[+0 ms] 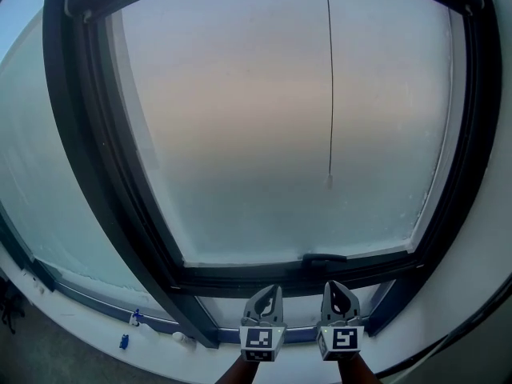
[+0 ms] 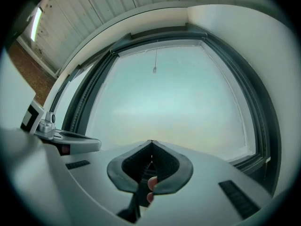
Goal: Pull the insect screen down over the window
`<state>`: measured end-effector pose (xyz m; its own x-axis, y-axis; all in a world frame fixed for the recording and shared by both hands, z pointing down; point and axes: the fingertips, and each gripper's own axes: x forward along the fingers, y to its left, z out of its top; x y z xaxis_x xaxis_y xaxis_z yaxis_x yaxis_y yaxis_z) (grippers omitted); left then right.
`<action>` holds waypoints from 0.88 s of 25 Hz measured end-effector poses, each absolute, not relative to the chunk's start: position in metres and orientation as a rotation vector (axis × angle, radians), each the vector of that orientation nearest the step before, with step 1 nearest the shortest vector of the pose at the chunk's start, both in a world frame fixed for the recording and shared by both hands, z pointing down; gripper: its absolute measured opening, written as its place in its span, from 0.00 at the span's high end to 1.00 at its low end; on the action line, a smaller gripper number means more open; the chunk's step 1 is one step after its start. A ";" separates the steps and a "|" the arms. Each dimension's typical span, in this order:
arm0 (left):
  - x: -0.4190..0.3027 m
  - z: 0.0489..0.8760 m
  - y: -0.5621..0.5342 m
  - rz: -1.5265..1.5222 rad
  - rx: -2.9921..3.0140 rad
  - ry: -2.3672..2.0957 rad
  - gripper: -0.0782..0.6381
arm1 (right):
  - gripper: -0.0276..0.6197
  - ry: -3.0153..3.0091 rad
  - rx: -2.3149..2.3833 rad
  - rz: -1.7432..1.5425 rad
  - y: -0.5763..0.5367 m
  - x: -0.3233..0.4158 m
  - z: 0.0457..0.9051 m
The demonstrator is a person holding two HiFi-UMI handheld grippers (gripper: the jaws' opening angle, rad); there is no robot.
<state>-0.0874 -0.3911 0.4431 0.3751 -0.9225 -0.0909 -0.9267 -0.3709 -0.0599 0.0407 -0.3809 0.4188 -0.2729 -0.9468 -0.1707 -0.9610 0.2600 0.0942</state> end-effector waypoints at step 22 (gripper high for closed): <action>-0.078 0.279 -0.434 0.305 -2.247 1.577 0.90 | 0.95 2.252 -1.654 0.652 -0.404 0.055 0.273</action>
<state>-0.0783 -0.4340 0.2787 0.3476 -0.8551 -0.3847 -0.9369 -0.3000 -0.1795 0.0546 -0.4042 0.2731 -0.3105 -0.8272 -0.4684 -0.9495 0.2458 0.1952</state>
